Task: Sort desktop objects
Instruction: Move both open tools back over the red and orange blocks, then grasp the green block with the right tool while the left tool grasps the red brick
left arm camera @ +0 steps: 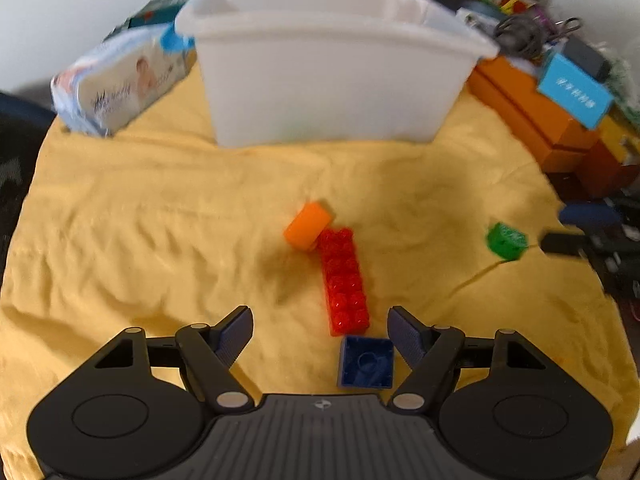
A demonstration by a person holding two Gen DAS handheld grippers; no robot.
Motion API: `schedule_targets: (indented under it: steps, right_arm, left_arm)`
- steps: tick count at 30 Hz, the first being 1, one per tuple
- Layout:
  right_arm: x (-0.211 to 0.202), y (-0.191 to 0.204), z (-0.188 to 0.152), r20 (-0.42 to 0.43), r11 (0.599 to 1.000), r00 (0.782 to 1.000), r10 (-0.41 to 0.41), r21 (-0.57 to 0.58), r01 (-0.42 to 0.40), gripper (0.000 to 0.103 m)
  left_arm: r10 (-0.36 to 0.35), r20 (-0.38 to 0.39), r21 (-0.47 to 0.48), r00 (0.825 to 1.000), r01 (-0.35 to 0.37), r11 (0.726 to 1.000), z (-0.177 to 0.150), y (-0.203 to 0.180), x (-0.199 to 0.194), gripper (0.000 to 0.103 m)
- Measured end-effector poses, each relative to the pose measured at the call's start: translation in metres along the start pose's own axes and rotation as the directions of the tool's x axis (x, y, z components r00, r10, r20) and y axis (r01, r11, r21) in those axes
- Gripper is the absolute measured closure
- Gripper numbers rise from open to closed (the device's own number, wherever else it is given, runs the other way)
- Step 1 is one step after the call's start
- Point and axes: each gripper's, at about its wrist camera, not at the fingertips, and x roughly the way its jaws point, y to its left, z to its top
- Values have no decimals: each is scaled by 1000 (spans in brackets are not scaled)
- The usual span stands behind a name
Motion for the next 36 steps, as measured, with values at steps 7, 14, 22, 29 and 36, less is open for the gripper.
schedule_targets:
  steps: [7,14,22,29,36]
  right_arm:
    - [0,6,-21,-43,1000,999,-16,-13,16,60]
    - [1,5,-26,-29,999,999,-41,-26,40,59]
    - [29,4,-13,-49,991,998,-40,-128,33,57]
    - [55,9,-10,-106,988,994,-22,-153,6,75]
    - [45,22,-9,-118,988,993,5,-150,-23,82]
  left_arm:
    - [-23,-8,-2,1000,23,1000,9,-6,22,26]
    - [-47,-28,46,998,49,998,9,-12,34,76]
    - [-111,6,123,994,109,986,11,-26,5,76]
    - [-122,50,130,991,114,985,17,-26,-14,75]
    - [-115,2,140,993,113,984,10,-20,-3,73]
